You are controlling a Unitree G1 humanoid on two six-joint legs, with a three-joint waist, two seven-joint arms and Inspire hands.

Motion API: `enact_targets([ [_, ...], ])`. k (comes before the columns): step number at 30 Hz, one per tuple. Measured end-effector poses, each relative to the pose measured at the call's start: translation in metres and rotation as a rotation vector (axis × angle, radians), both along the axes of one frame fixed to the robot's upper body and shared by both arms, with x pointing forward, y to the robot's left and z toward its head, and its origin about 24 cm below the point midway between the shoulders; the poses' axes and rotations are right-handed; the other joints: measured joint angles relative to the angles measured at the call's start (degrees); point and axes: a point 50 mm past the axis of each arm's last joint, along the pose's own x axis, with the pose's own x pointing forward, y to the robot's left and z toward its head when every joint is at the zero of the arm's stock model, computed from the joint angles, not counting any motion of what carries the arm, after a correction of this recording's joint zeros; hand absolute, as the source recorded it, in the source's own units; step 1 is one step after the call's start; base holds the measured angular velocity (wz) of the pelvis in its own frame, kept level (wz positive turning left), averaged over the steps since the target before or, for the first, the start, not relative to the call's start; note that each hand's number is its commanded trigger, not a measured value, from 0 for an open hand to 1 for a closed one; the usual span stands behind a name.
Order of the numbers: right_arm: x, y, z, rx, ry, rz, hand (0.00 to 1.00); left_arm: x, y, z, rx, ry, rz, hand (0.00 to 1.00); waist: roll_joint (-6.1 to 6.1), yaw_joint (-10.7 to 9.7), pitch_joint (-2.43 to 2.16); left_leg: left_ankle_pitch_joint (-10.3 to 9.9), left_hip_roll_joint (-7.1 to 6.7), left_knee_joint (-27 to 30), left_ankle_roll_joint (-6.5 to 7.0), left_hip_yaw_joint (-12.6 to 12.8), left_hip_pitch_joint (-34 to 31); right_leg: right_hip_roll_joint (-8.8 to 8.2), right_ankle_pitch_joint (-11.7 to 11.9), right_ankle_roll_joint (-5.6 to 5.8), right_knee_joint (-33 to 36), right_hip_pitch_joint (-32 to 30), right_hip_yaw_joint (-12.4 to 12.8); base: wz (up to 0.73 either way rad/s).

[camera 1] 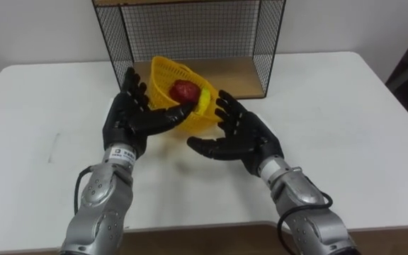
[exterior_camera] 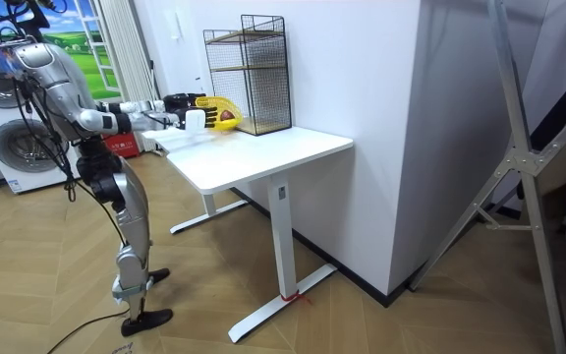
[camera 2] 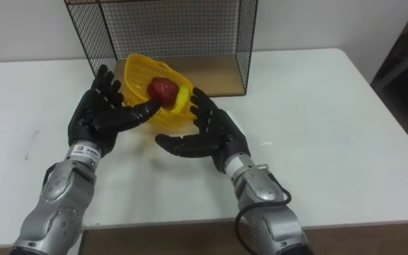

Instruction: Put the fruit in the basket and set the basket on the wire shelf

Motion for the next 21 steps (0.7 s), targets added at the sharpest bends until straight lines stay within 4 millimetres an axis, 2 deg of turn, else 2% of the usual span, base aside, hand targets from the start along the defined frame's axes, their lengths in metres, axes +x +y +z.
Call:
enact_targets([
  [9, 0.0025, -0.0035, 0.004, -0.008, -0.017, -0.024, 0.0, -0.0002, -0.0017, -0.001, -0.003, 0.004, -0.003, 0.0, 0.01, -0.26, 0.08, 0.03, -0.03, -0.64, -0.05, 0.15, 0.38, -0.01, -0.01, 0.01, -0.29, -0.29, 0.09, -0.01],
  [16, 0.004, -0.0035, 0.0106, -0.002, -0.046, -0.025, 0.0, -0.0003, -0.0027, -0.0008, 0.036, -0.001, -0.009, 0.0, -0.36, -0.12, 0.66, 0.1, -0.04, -1.11, -0.12, 0.54, 0.55, 0.0, -0.01, 0.02, -0.29, -0.2, 0.49, -0.02],
  [19, 0.0042, -0.0035, 0.0109, 0.001, -0.047, -0.027, 0.0, -0.0003, -0.0034, -0.0009, 0.035, 0.0, -0.008, 0.0, -0.88, -0.06, 0.98, 0.1, -0.04, -1.11, -0.11, 0.68, 0.5, -0.01, -0.02, 0.02, -0.29, -0.28, 0.65, -0.01],
  [21, 0.0043, -0.0037, 0.011, 0.001, -0.047, -0.027, 0.0, -0.0004, -0.0038, -0.0011, 0.034, 0.003, -0.007, 0.0, -0.99, -0.07, 1.05, 0.1, -0.04, -1.09, -0.11, 0.7, 0.43, -0.01, -0.02, 0.02, -0.29, -0.35, 0.66, 0.0],
])
